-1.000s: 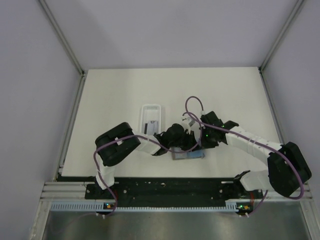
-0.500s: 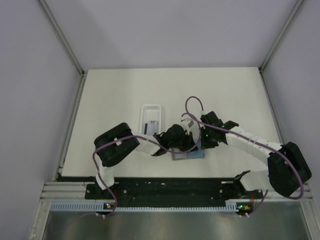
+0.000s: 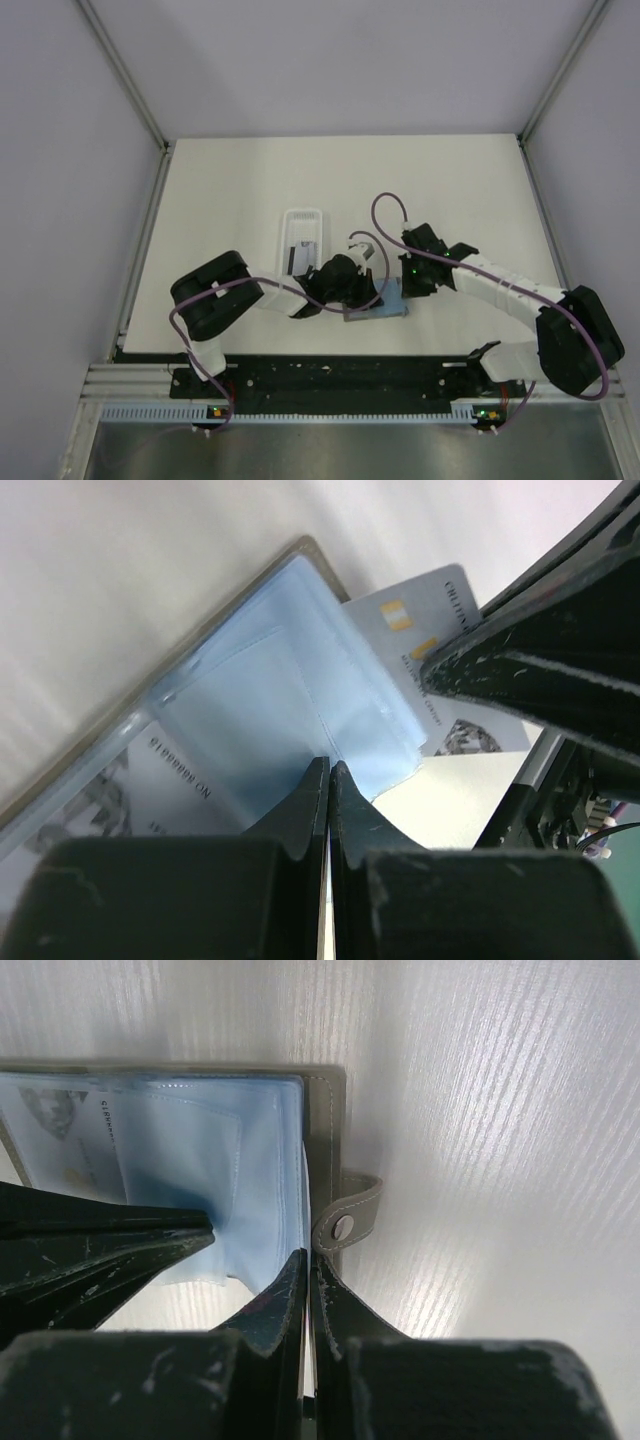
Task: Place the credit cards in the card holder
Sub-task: Insert the credit card into the card holder.
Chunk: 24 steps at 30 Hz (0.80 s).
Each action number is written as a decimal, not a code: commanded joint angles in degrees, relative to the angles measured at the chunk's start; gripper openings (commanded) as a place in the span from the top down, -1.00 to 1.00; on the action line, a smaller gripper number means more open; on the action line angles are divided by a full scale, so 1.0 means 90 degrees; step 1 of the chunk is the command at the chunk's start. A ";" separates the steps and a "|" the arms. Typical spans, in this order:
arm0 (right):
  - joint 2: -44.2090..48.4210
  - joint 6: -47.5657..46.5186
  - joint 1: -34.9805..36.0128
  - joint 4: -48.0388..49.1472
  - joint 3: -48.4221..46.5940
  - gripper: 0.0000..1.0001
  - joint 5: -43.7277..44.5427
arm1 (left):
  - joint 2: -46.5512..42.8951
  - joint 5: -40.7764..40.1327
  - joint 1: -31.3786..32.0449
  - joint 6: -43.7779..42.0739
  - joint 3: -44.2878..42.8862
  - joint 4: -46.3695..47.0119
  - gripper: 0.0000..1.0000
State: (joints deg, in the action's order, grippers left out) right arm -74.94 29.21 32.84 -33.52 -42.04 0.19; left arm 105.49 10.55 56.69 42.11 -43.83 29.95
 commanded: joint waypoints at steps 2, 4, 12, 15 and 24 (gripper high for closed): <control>0.0142 0.0055 -0.0045 0.0043 0.0160 1.00 0.0116 | -0.0295 -0.0537 -0.0039 -0.0079 0.0544 -0.1091 1.00; 0.0162 0.0055 -0.0055 0.0033 0.0160 1.00 0.0145 | -0.0451 -0.0605 -0.0039 -0.0089 0.0632 -0.1180 1.00; 0.1292 0.0045 -0.0055 -0.0065 0.0043 1.00 0.0467 | -0.0569 -0.0576 -0.0039 -0.0099 0.0681 -0.1170 1.00; 0.2074 -0.0033 -0.0045 0.0120 0.0062 1.00 0.0391 | -0.0569 -0.0576 -0.0039 -0.0108 0.0652 -0.1160 1.00; 0.2272 0.1273 -0.0045 0.1594 0.0920 1.00 -0.1114 | -0.0579 -0.0527 -0.0039 -0.0060 0.0622 -0.1112 1.00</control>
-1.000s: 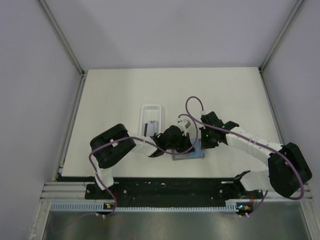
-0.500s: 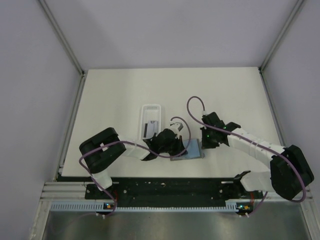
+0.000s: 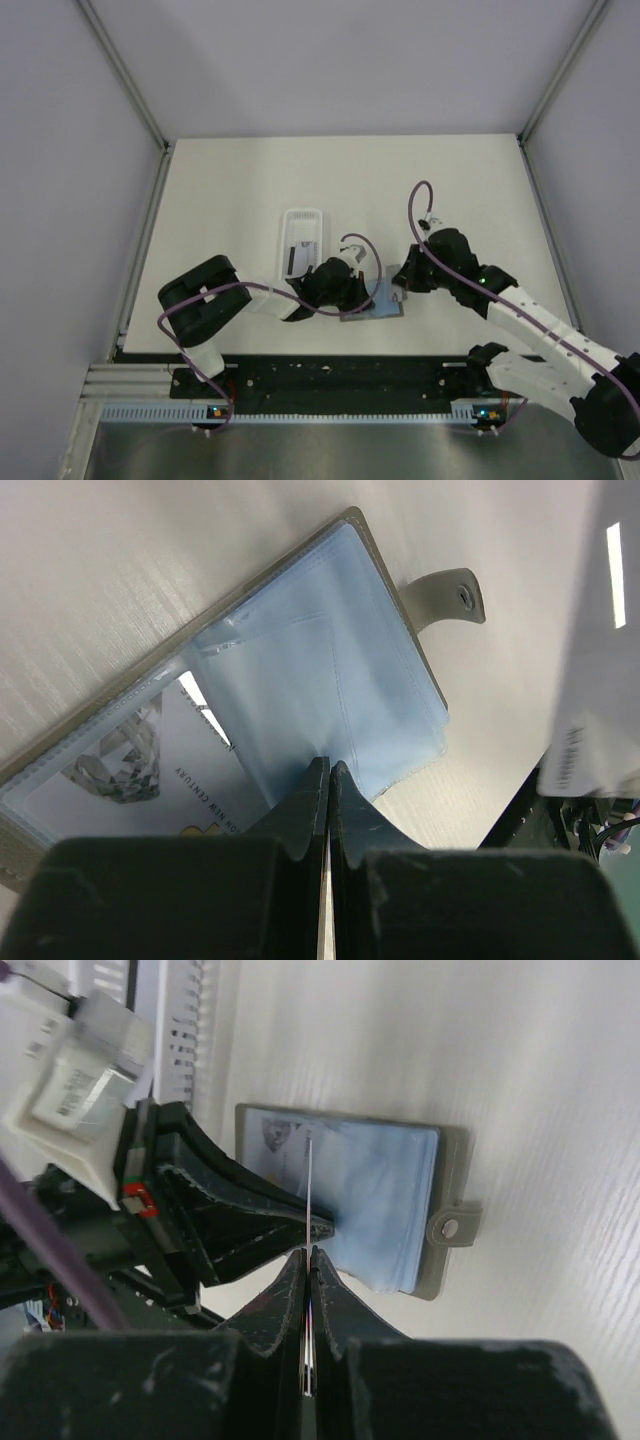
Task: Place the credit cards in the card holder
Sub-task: Insert the credit card into the card holder.
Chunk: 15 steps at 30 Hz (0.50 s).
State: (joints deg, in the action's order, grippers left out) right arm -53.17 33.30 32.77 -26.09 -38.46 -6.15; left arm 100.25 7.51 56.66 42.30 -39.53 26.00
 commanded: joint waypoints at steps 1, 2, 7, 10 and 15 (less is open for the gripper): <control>-0.0186 0.0889 -0.0038 0.0876 0.0649 1.00 -0.0429 | -0.0025 -0.0180 -0.0036 -0.0072 0.0134 -0.0662 1.00; -0.0264 0.1006 -0.0038 0.0964 0.0737 1.00 -0.0420 | -0.0035 -0.0180 -0.0036 -0.0072 0.0134 -0.0643 1.00; -0.0723 0.1085 -0.0038 0.0945 0.0913 1.00 -0.0108 | -0.0084 -0.0151 -0.0036 -0.0062 0.0115 -0.0652 1.00; -0.0908 0.1144 -0.0038 0.1208 0.1060 1.00 -0.0166 | -0.0084 -0.0141 -0.0036 -0.0072 0.0095 -0.0652 1.00; -0.1084 0.1183 -0.0038 0.1248 0.1119 1.00 0.0009 | -0.0123 -0.0131 -0.0036 -0.0062 0.0105 -0.0662 1.00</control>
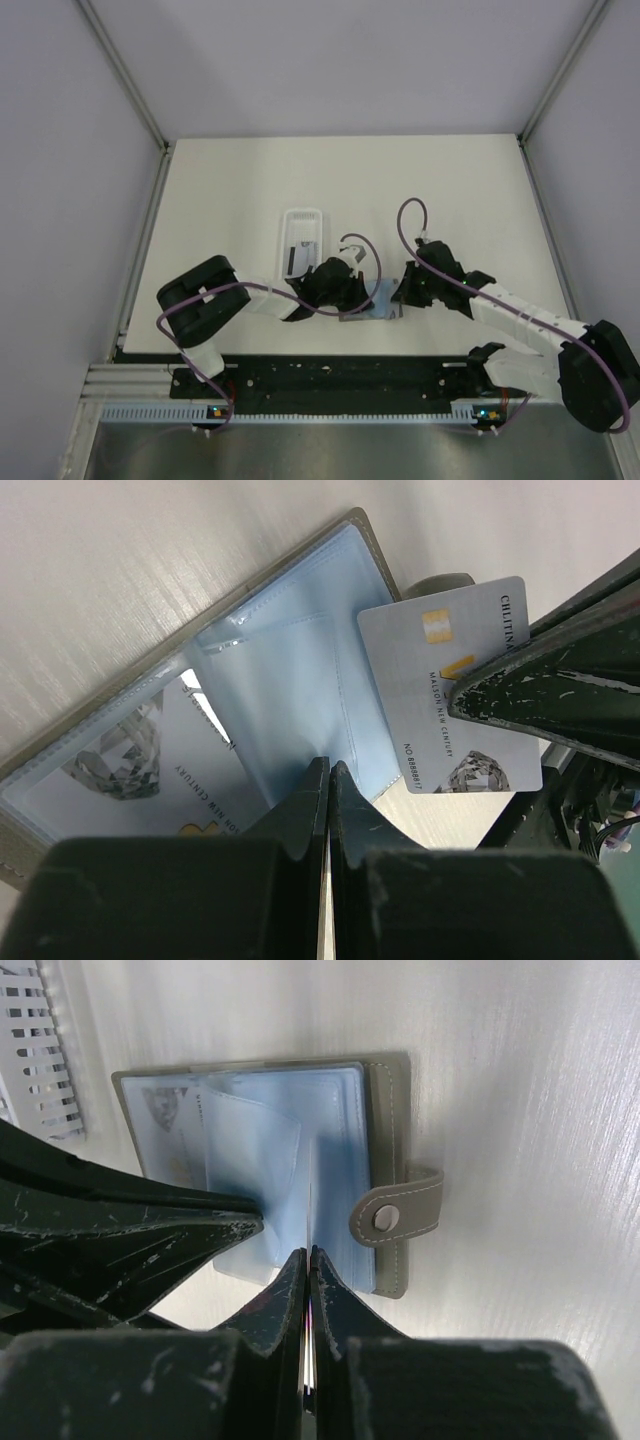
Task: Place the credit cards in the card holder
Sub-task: Insert the credit card into the card holder.
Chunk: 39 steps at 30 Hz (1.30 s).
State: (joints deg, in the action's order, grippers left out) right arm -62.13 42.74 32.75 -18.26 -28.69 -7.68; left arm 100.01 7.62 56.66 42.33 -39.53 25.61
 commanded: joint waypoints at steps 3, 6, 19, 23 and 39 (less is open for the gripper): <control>-0.0274 0.0105 -0.0036 0.0359 0.0014 1.00 0.0180 | -0.0213 -0.0163 -0.0036 -0.0074 0.0095 -0.0716 1.00; -0.0440 0.0095 -0.0036 0.0388 0.0004 1.00 0.0112 | -0.0408 -0.0260 -0.0036 -0.0094 0.0085 -0.0940 1.00; -0.0489 -0.0022 -0.0036 0.0388 -0.0035 1.00 0.0034 | -0.2419 -0.1480 -0.0056 -0.0318 0.0320 -0.2122 1.00; -0.0441 -0.0052 -0.0036 0.0388 -0.0123 1.00 -0.0123 | -0.2674 -0.1686 -0.0075 -0.0347 0.0417 -0.2308 1.00; 0.0224 -0.0091 0.0052 0.1187 -0.0202 1.00 -0.1040 | -0.2996 -0.1784 -0.0124 -0.0211 0.0671 -0.2308 1.00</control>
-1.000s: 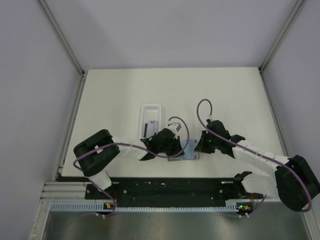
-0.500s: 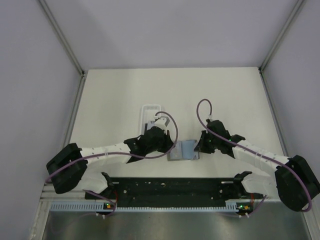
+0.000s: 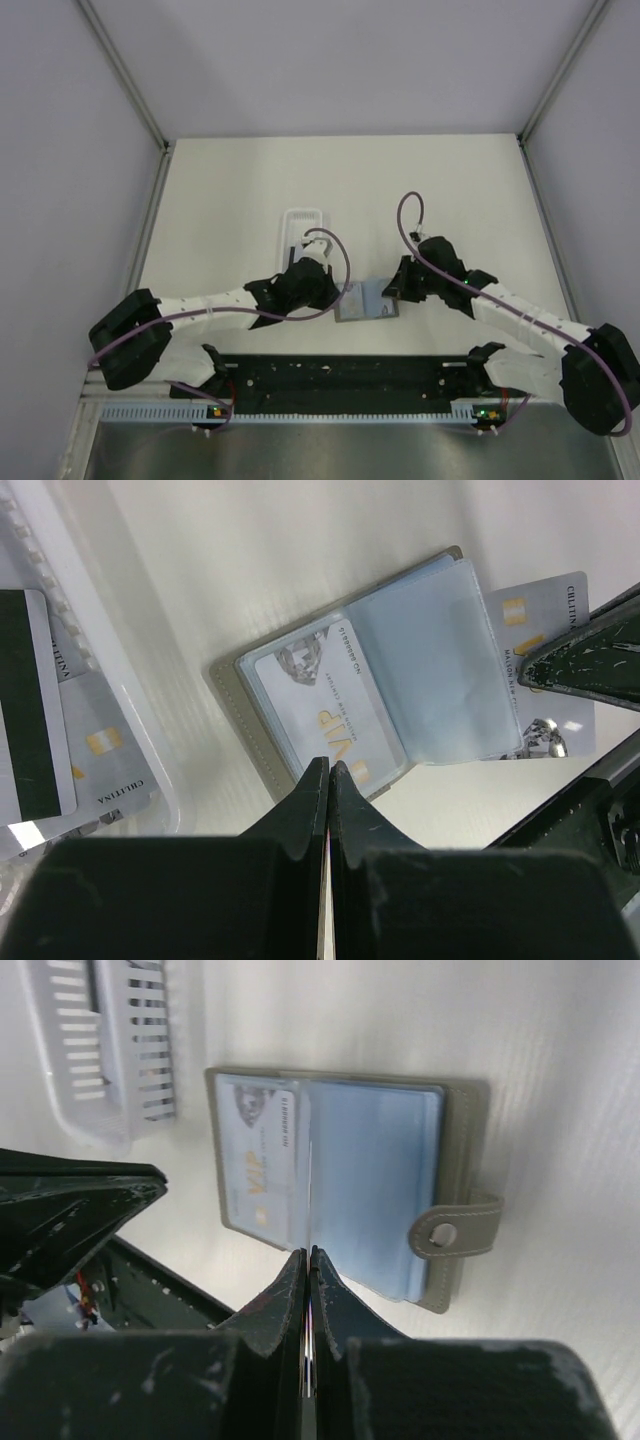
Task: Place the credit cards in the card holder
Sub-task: Insert the credit card into the card holder.
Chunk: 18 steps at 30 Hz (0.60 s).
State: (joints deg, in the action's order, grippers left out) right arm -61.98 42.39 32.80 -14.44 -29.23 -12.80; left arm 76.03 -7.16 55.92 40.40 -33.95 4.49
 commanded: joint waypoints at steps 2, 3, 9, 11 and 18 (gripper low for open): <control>0.0148 0.0035 0.0086 0.1124 -0.0034 1.00 -0.0706 | -0.0449 -0.0162 -0.0051 -0.0007 0.0062 -0.0011 1.00; 0.0100 0.0065 0.0125 0.1309 0.0015 1.00 -0.0804 | -0.0527 -0.0181 -0.0051 -0.0016 0.0071 -0.0040 1.00; -0.0583 0.0114 0.0535 0.2033 -0.0013 1.00 -0.0922 | -0.1084 -0.0620 -0.0071 -0.0026 0.0140 -0.0420 1.00; -0.0837 0.0104 0.0711 0.2131 -0.0111 1.00 -0.0844 | -0.1230 -0.0728 -0.0081 -0.0026 0.0179 -0.0470 1.00; -0.1550 0.0104 0.0985 0.1946 -0.0414 1.00 -0.0229 | -0.1378 -0.0836 -0.0090 -0.0056 0.0257 -0.0626 1.00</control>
State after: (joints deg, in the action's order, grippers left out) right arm -73.71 43.33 40.62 1.13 -29.41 -18.41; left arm 64.49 -13.06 55.42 40.36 -32.45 -0.64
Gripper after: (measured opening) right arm 0.006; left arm 0.012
